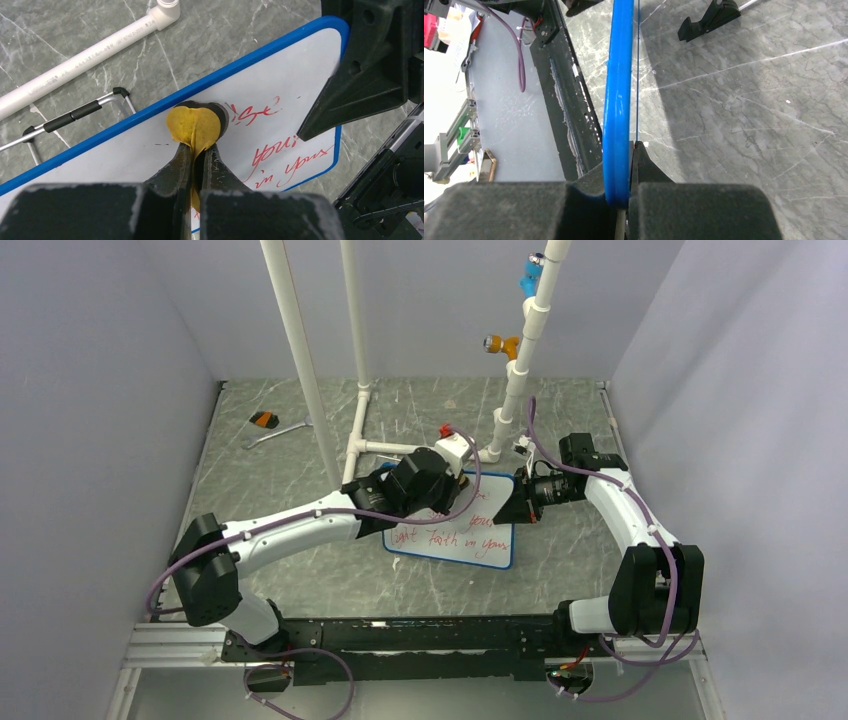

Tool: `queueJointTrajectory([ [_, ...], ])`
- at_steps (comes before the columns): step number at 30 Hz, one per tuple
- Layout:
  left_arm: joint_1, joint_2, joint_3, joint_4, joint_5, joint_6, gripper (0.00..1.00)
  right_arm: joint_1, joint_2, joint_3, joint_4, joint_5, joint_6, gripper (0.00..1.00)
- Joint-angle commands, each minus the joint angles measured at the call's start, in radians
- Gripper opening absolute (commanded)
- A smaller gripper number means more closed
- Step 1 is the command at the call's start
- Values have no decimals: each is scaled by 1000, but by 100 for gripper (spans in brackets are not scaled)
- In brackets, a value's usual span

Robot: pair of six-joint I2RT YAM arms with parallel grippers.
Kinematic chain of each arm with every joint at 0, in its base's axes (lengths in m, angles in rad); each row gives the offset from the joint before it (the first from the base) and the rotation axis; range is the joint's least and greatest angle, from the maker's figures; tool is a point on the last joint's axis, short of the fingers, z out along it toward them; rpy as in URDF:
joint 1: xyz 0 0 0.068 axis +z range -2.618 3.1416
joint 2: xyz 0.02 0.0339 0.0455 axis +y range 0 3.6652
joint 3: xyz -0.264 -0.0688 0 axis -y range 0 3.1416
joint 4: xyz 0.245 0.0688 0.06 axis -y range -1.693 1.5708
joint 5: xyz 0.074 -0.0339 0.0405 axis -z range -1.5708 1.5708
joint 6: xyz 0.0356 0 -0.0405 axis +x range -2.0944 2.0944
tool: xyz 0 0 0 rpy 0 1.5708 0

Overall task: Erase the whiteboard
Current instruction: Erase the center of the board with the whiteboard.

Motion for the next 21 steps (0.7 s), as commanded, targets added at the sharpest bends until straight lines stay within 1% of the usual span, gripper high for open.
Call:
queueJointTrajectory([
  [1, -44, 10, 11, 43, -16, 16, 0, 16, -6, 28, -38, -14, -55, 0],
  [5, -123, 56, 36, 40, -8, 6, 0, 16, -4, 29, -39, -14, -55, 0],
  [10, -136, 84, 45, 34, -37, 7, 0, 16, -3, 30, -40, -14, -57, 0],
  [13, -95, 71, 41, 29, -45, 16, 0, 16, -5, 29, -43, -16, -59, 0],
  [17, -26, 13, 20, 31, -42, 27, 0, 15, -12, 27, -40, -15, -56, 0],
  [21, 5, -19, 28, 18, -48, 47, 0, 16, -9, 29, -41, -15, -58, 0],
])
